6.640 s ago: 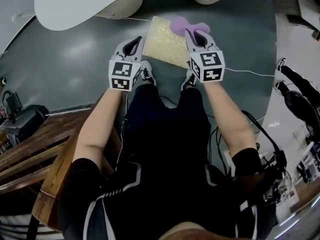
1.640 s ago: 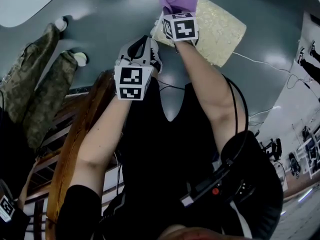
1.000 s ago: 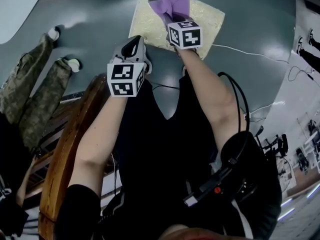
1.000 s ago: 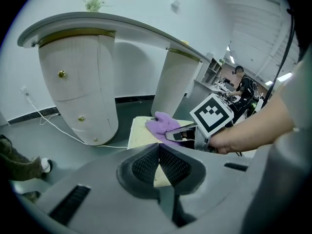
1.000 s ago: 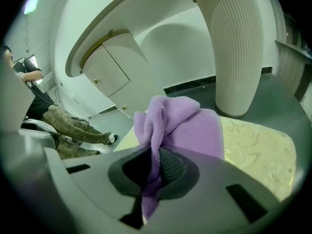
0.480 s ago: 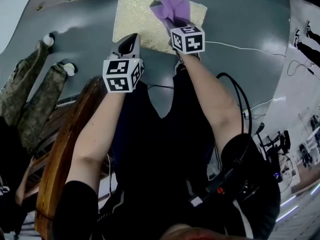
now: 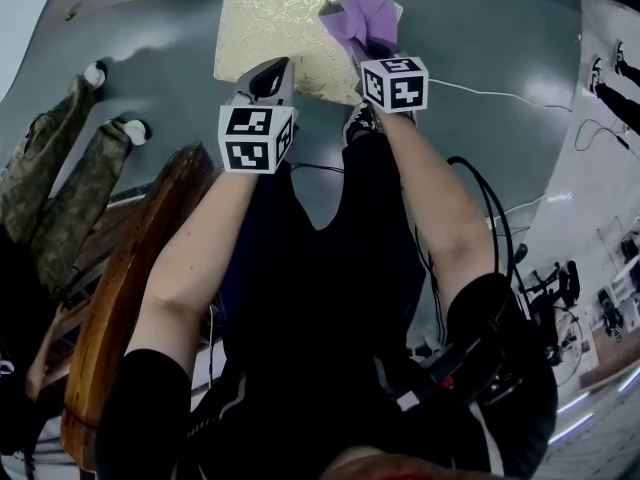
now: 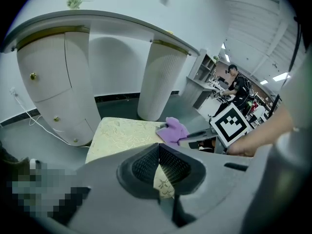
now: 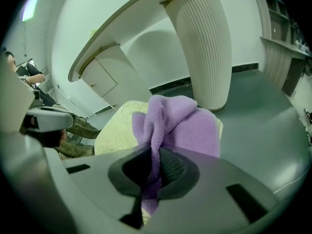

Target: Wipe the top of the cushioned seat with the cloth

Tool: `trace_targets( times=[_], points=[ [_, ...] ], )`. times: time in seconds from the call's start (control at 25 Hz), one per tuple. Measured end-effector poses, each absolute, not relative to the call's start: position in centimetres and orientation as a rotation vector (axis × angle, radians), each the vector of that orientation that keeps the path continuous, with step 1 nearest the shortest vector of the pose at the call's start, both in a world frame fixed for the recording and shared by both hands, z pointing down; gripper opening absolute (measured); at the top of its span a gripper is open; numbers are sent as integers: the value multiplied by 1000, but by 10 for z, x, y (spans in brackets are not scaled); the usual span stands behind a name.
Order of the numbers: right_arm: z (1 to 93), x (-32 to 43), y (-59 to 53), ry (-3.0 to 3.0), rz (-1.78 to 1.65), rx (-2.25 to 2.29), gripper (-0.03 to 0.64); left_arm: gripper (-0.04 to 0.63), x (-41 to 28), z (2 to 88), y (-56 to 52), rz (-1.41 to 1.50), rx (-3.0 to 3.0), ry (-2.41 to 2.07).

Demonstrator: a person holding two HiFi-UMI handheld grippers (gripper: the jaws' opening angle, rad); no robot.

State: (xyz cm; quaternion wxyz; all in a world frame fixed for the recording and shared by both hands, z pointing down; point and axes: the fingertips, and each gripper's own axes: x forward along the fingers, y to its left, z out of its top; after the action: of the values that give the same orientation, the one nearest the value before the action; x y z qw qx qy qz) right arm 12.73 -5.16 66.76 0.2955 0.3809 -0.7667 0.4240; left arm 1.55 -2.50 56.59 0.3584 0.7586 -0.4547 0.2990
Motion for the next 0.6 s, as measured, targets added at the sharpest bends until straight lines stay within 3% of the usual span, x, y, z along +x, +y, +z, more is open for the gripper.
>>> trace_targets(
  times=[0.44, 0.6],
  points=[
    [664, 169, -41, -1875, 1019, 1128, 22, 3, -7, 560, -26, 749, 1991, -1150],
    [636, 136, -43, -1946, 985, 1122, 23, 3, -37, 555, -23, 738, 2000, -1143]
  ],
)
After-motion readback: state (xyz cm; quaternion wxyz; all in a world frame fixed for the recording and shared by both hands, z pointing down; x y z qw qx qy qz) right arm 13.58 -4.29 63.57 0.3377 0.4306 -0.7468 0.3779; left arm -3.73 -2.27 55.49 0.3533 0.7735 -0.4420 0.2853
